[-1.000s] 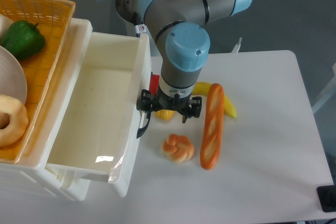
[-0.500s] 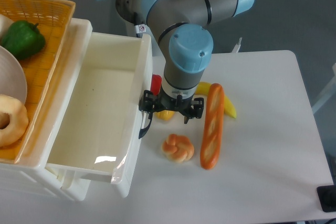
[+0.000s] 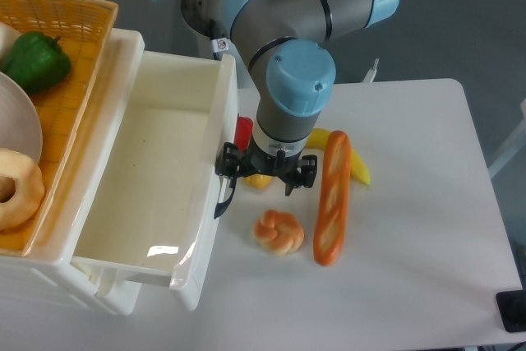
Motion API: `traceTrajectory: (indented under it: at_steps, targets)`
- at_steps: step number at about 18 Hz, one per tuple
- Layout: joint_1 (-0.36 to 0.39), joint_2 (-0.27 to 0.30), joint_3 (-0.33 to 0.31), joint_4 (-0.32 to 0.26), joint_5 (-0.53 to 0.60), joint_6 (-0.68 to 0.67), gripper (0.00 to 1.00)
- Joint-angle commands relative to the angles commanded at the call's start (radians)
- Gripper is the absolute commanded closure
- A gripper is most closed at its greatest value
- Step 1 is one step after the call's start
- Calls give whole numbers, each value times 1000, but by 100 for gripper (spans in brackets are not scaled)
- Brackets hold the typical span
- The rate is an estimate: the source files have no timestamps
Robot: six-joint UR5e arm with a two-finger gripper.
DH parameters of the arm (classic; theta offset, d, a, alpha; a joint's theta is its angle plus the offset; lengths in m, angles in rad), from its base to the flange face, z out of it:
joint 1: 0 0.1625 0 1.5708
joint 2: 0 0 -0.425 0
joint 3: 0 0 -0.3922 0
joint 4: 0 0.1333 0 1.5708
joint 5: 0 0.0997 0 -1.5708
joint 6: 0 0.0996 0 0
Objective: Slide open the top white drawer
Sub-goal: 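Hold the drawer handle steady at full extension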
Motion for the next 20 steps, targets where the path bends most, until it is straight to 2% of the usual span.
traceTrajectory:
  at_steps: [11, 20]
  targets:
    - [11, -2, -17, -5, -37, 0, 0]
    - [43, 12, -20, -37, -85, 0, 0]
